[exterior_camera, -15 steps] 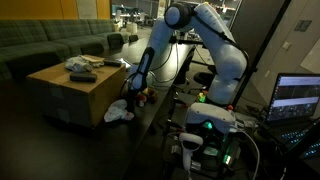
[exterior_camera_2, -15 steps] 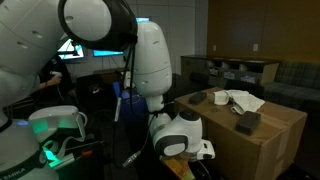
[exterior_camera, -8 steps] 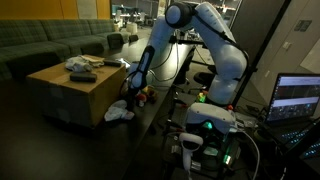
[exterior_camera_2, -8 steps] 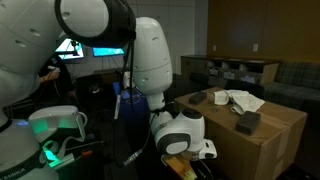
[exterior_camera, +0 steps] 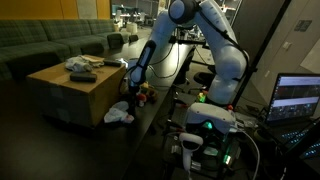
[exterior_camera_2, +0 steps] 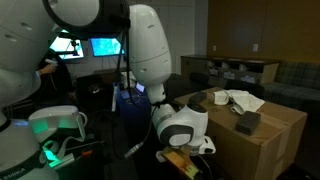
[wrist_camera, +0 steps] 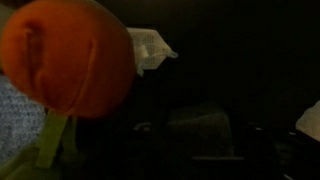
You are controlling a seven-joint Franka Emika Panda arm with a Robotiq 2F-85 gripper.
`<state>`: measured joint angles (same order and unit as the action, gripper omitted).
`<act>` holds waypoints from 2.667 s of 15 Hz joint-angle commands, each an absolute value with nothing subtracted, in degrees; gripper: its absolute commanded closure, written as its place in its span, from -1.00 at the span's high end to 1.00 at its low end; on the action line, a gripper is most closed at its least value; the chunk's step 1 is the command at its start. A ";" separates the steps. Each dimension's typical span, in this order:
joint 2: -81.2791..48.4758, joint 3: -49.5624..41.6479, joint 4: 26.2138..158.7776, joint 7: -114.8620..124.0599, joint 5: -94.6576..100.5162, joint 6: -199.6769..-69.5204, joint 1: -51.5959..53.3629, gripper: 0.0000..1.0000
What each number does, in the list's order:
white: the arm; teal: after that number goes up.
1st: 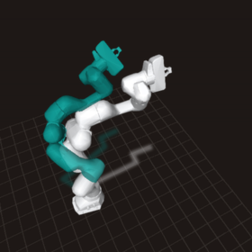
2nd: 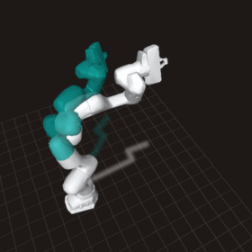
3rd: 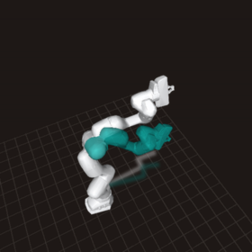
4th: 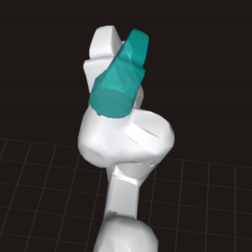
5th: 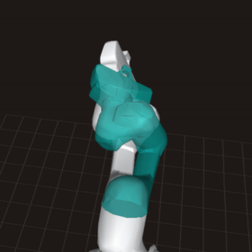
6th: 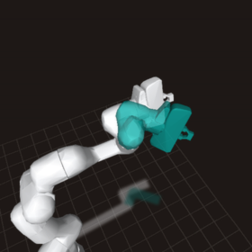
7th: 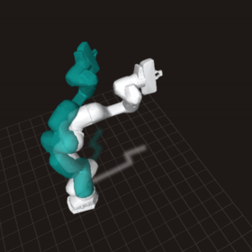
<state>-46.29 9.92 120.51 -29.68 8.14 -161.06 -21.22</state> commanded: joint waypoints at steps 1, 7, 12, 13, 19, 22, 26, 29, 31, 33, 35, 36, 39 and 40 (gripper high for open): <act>-40.30 11.69 123.21 -33.19 7.14 -154.92 -23.68 -0.32; -31.38 7.84 126.01 -33.57 5.86 -147.69 -21.87 -0.32; -24.68 4.65 128.25 -33.13 5.87 -147.64 -20.59 -0.32; -23.39 4.12 128.53 -33.01 5.80 -147.73 -20.35 -0.32; -16.98 1.25 128.29 -32.42 6.51 -147.96 -17.68 -0.32; -15.76 0.85 126.49 -32.58 6.28 -147.89 -16.14 -0.32; -15.60 0.93 123.38 -33.14 6.40 -147.60 -14.23 -0.32; -17.18 1.45 119.90 -33.80 6.34 -147.38 -12.84 -0.32; -17.10 1.76 118.21 -35.01 5.69 -146.30 -12.52 -0.32; -17.35 1.71 116.79 -35.17 6.13 -146.56 -11.86 -0.32; -17.93 1.95 115.51 -35.97 6.07 -146.90 -11.43 -0.32; -18.35 2.12 114.90 -36.48 5.99 -146.94 -11.25 -0.32; -20.94 3.12 112.24 -38.50 5.22 -147.00 -10.92 -0.32; -21.63 3.33 111.56 -38.83 5.17 -147.09 -10.81 -0.32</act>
